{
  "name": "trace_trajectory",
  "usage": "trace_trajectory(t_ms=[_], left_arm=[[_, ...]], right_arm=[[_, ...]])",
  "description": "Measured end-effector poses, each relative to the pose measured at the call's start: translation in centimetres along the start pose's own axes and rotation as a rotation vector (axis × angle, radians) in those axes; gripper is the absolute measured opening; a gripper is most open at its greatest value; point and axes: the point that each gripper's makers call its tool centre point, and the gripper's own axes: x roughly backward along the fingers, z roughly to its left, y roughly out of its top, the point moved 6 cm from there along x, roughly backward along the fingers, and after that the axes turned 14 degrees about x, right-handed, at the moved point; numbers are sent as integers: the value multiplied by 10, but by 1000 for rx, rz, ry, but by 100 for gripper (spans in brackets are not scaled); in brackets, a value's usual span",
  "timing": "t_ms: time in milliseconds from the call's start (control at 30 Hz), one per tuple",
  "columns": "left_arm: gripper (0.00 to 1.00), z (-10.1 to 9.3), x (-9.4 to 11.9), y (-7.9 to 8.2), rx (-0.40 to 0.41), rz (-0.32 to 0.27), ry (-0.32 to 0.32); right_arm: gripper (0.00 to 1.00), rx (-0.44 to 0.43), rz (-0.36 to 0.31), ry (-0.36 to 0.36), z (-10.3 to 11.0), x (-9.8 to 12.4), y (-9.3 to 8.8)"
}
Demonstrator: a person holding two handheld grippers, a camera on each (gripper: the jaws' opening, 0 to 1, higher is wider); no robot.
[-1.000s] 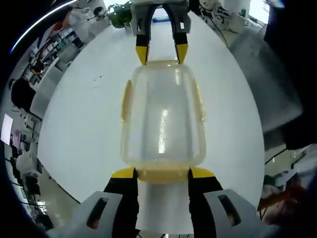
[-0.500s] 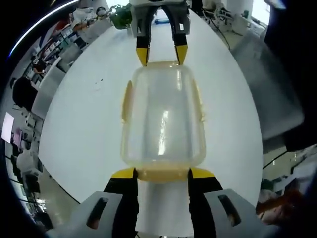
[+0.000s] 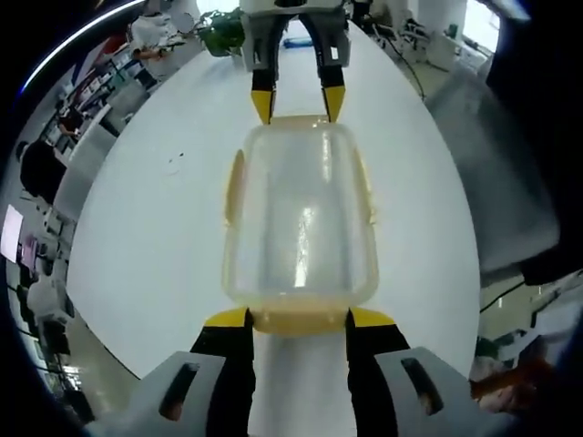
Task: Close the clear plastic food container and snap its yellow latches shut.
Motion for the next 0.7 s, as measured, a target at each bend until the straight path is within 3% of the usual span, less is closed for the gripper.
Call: trace_trajectory(t_ms=[700], left_arm=[[36,-6,-13,42,-19,-20,-4]], right_arm=[[36,-19,13,-7,8,18,-39]])
